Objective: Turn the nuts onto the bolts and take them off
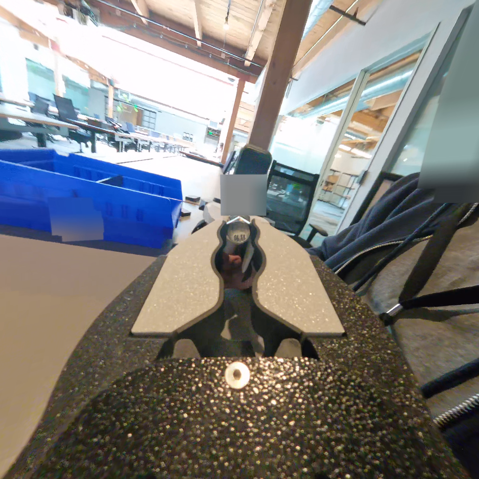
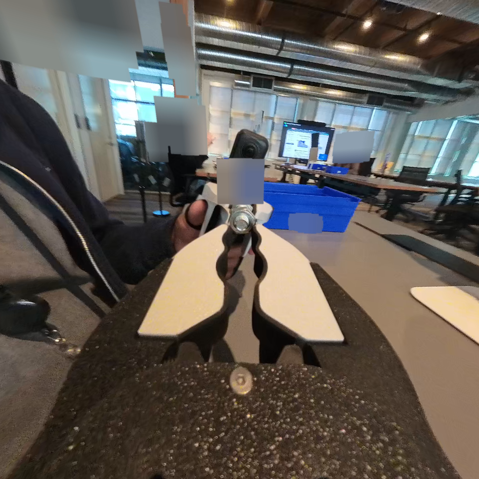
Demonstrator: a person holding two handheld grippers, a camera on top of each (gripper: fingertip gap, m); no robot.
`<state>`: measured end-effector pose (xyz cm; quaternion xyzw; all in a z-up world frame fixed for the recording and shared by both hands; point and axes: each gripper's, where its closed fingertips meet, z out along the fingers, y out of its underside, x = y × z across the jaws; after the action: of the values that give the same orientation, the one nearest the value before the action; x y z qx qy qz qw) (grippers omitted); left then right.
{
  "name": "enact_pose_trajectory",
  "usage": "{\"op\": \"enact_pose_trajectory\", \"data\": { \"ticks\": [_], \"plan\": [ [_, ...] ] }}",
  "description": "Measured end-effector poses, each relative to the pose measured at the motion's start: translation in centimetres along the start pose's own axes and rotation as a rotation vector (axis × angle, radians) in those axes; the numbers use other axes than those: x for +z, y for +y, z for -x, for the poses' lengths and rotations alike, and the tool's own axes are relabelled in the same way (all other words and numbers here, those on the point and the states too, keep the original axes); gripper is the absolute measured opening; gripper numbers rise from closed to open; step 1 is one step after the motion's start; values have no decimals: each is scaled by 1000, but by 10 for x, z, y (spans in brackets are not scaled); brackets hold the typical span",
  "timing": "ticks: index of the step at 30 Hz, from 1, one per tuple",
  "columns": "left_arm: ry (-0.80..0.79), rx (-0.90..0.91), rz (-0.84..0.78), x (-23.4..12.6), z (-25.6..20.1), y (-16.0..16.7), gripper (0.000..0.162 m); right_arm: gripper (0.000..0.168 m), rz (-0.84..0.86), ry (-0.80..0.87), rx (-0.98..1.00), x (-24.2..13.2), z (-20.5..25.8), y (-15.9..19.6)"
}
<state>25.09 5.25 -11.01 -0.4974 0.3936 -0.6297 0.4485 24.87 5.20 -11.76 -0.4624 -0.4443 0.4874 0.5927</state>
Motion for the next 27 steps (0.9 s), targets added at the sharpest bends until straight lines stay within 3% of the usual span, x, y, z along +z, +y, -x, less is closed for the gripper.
{"op": "enact_pose_trajectory", "data": {
  "ticks": [7, 10, 14, 20, 22, 24, 27],
  "plan": [
    [24, -77, 5, -3, 2, 1, 17, 14, 82, 78, -171, 2, -2, 6],
    [-25, 57, -10, -3, 0, -5, 17, 33, 45, -12, -5, 3, 3, 4],
    [-79, 176, 3, -3, -1, -7, 17, 39, -9, -121, 220, 4, 6, 2],
    [-121, 265, 59, 1, 0, 0, 17, 38, -65, -191, 403, 2, 5, -2],
    [-128, 290, 85, 2, -1, 3, 17, 28, -62, -199, 420, 3, 5, -2],
    [-116, 293, 101, 4, -3, 6, 17, 17, -51, -173, 380, 2, 4, -1],
    [-90, 208, 95, 3, -2, 7, 17, 17, 5, -102, 222, 3, 3, 2]
  ]
}}
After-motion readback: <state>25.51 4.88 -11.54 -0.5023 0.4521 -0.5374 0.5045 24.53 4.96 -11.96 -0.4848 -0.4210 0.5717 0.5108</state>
